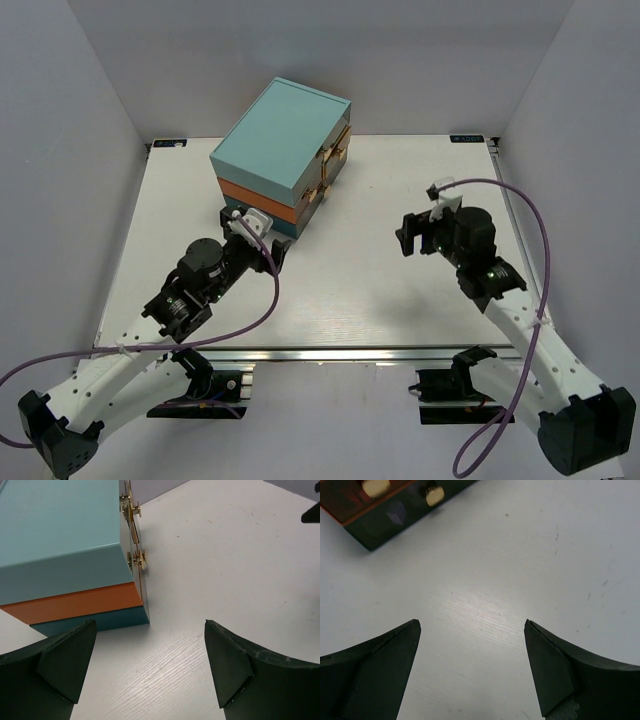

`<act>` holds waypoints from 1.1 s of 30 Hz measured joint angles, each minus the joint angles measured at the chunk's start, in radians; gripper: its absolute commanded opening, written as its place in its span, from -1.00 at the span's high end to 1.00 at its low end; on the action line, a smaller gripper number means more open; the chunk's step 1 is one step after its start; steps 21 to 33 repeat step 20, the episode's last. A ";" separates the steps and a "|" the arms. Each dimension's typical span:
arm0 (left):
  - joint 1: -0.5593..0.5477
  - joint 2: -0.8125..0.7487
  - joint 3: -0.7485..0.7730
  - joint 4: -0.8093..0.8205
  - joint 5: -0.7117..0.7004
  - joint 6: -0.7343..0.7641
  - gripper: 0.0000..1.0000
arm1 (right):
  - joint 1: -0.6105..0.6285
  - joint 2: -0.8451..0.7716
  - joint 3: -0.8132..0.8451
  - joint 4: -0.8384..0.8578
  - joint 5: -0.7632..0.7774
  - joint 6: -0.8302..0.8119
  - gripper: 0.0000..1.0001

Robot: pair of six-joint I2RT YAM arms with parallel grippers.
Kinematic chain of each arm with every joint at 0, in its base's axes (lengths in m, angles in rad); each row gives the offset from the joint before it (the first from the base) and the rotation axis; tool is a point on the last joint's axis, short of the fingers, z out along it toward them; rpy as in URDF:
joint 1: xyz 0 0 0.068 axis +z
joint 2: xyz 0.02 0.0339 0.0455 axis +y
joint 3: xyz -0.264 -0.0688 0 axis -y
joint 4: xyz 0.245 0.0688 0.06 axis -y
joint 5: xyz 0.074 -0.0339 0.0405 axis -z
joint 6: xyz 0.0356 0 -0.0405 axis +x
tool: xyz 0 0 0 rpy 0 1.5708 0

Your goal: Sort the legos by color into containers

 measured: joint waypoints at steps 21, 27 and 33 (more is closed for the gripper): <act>0.000 0.100 0.000 -0.003 0.062 0.001 -0.96 | -0.179 -0.253 -0.234 -0.072 0.023 -0.096 -0.79; 0.000 0.100 0.000 -0.003 0.062 0.001 -0.96 | -0.179 -0.253 -0.234 -0.072 0.023 -0.096 -0.79; 0.000 0.100 0.000 -0.003 0.062 0.001 -0.96 | -0.179 -0.253 -0.234 -0.072 0.023 -0.096 -0.79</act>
